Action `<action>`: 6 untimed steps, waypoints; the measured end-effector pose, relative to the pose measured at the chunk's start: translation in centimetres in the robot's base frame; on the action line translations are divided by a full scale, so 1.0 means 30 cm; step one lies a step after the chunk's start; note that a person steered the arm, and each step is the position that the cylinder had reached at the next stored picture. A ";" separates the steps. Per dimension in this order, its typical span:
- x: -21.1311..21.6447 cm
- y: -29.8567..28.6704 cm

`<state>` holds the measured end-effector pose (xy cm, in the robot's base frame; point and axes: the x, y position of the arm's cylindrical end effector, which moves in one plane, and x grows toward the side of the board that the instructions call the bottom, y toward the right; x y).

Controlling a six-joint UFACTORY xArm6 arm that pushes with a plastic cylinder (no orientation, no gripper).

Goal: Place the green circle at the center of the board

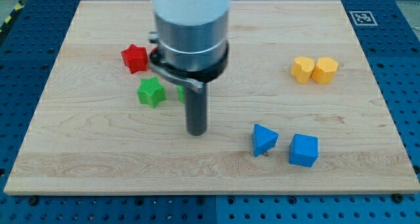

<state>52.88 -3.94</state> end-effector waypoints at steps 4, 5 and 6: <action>-0.199 -0.031; -0.241 -0.117; -0.291 -0.123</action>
